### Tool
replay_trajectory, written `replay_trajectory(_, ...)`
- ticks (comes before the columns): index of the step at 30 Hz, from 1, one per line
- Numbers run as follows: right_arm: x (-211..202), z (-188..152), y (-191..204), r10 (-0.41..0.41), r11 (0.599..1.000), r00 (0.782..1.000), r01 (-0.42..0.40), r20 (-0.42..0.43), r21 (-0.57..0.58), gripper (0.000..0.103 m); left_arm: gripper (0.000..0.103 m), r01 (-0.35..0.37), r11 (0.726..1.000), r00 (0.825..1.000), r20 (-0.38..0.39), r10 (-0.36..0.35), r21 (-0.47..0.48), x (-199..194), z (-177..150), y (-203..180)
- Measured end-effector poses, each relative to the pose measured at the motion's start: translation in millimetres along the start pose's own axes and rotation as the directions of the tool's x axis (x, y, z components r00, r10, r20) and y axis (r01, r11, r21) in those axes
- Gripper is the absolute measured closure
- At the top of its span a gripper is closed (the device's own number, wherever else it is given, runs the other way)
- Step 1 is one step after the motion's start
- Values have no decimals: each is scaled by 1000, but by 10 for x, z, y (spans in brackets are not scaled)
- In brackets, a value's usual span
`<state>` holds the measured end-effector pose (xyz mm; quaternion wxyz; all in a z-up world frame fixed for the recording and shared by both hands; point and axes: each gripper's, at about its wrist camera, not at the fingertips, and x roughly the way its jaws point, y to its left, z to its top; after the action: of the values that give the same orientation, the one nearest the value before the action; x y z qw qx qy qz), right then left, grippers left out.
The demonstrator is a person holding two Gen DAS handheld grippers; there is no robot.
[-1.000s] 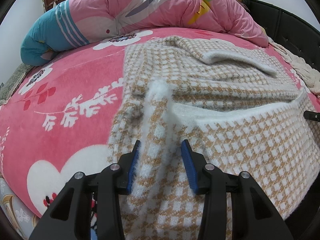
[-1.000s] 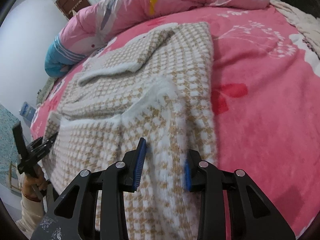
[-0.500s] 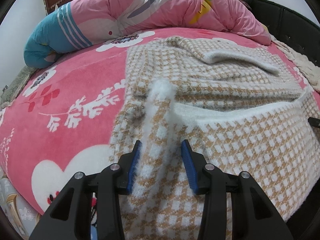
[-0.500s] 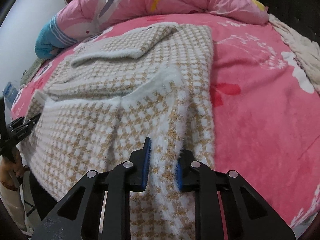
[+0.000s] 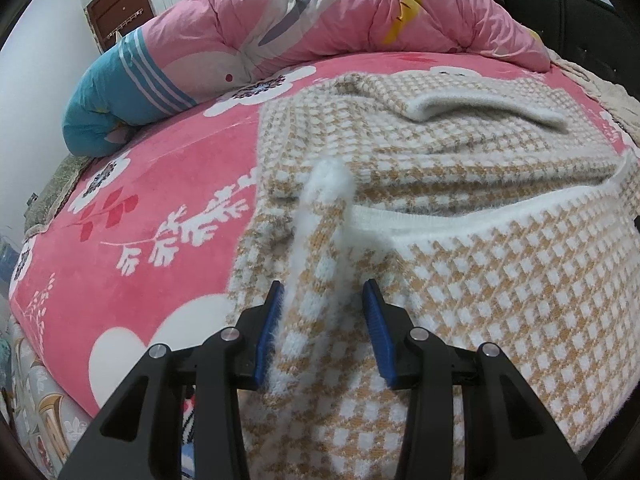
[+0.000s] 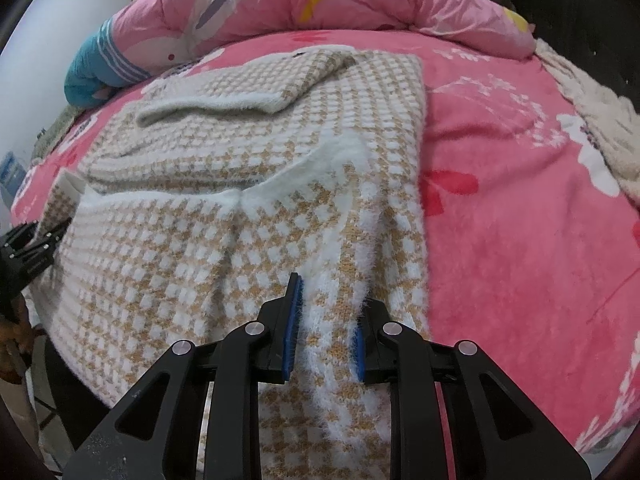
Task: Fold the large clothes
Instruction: 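Grasp the coat's white trim edge with the right tool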
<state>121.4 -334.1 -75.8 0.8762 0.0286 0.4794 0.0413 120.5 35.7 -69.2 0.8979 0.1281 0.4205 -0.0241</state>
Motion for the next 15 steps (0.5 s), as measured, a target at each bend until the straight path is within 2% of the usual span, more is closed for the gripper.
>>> replay_trajectory(7,3,20,11,-19,1000,1000,19,-8,-1,82,63,5,1000,1000,2,-5,3,12,16,21)
replay_trajectory(15,5,35,197,-54,998,998,54,-12,-10,81,63,9,1000,1000,5,-9,2,13,12,35)
